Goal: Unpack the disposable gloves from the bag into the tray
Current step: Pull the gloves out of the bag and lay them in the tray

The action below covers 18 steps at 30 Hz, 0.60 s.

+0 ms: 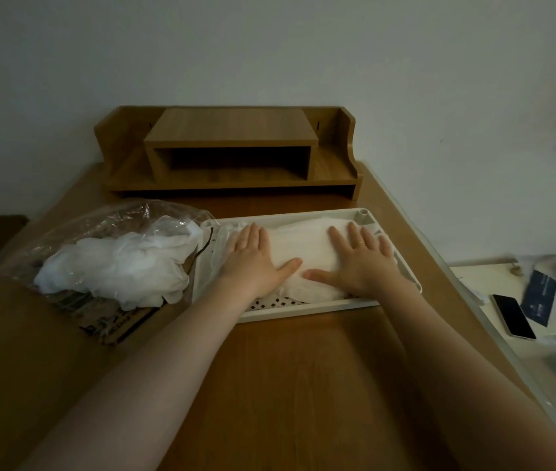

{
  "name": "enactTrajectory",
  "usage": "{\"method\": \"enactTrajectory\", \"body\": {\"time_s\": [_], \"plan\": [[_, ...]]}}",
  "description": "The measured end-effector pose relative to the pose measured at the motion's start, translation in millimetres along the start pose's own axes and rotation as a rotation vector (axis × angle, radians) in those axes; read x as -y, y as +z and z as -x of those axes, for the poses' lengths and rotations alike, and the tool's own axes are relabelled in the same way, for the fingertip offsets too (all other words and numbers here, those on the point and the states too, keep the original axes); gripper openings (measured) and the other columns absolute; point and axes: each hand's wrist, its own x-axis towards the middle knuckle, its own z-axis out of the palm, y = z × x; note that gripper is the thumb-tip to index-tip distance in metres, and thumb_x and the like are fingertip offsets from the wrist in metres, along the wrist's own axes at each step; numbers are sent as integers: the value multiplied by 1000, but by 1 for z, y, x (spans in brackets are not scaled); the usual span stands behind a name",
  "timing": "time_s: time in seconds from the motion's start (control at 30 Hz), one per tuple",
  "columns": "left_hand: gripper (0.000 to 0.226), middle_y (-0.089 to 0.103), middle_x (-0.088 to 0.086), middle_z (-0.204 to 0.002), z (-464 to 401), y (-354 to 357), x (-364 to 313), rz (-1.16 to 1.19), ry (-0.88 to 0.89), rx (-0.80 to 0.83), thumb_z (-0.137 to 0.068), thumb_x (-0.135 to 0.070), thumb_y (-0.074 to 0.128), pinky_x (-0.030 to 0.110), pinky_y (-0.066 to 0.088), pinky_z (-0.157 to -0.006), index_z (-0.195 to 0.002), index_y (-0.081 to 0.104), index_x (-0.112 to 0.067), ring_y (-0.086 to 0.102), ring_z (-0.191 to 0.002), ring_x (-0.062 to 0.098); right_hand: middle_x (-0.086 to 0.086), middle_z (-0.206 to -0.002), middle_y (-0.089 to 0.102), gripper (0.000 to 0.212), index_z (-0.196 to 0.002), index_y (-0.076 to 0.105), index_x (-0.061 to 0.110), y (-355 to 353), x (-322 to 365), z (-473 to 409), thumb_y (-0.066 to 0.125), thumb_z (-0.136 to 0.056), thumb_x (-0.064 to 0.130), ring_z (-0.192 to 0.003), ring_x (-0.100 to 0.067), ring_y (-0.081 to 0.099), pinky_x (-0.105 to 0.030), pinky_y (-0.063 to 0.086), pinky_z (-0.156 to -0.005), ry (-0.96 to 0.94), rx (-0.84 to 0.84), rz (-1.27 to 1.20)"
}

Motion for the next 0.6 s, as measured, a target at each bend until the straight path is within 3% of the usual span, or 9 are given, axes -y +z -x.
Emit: {"method": "enactTrajectory", "body": {"time_s": [0.1, 0.17, 0.23, 0.3, 0.37, 0.43, 0.6], "plan": [[83, -5, 9, -159, 12, -11, 6, 115, 53, -27, -93, -62, 26, 37, -1, -117, -151, -3, -10, -5, -146, 22, -7, -160, -3, 114, -151, 6, 25, -8, 9, 3, 13, -59, 93, -146, -32, -10, -58, -16, -111, 16, -96, -8], [64, 12, 2, -158, 29, -21, 13, 258, 145, -154, -99, -44, 34, 34, 14, -115, -151, 11, -16, 11, -145, 18, -4, -160, 7, 95, -149, 21, 25, -19, 24, 12, 17, -74, 83, -147, -27, -6, -52, -18, -110, -53, -248, -54], [47, 36, -2, -149, 47, -29, 24, 384, 229, -338, -101, -29, 37, 30, 37, -101, -146, 30, -19, 40, -131, 15, -4, -155, 25, 61, -141, 40, 21, -31, 43, 23, 35, -93, 58, -146, -24, 11, -45, -1, -117, -223, -396, -190], [38, 52, -2, -134, 61, -32, 43, 444, 253, -518, -100, -20, 40, 24, 47, -84, -138, 43, -18, 57, -108, 14, -6, -142, 46, 34, -126, 57, 14, -39, 73, 31, 46, -98, 30, -134, -23, 38, -37, 30, -111, -413, -469, -332], [33, 58, 1, -125, 64, -30, 57, 485, 198, -627, -98, -13, 44, 24, 48, -82, -130, 52, -14, 59, -103, 16, -9, -128, 58, 24, -111, 66, 8, -39, 101, 33, 49, -97, 15, -114, -23, 56, -29, 45, -92, -558, -509, -389], [30, 58, 3, -121, 65, -27, 73, 567, 119, -672, -96, -6, 44, 22, 43, -83, -123, 56, -10, 56, -104, 13, -11, -119, 62, 21, -103, 69, 4, -35, 133, 33, 50, -94, 9, -98, -22, 63, -26, 48, -80, -666, -541, -417], [20, 58, 4, -108, 61, -23, 101, 800, -108, -709, -97, -3, 37, 21, 40, -76, -106, 54, -9, 55, -96, 14, -17, -107, 65, 20, -101, 67, 1, -31, 186, 24, 50, -93, 6, -89, -29, 63, -36, 52, -72, -694, -577, -431]]}}
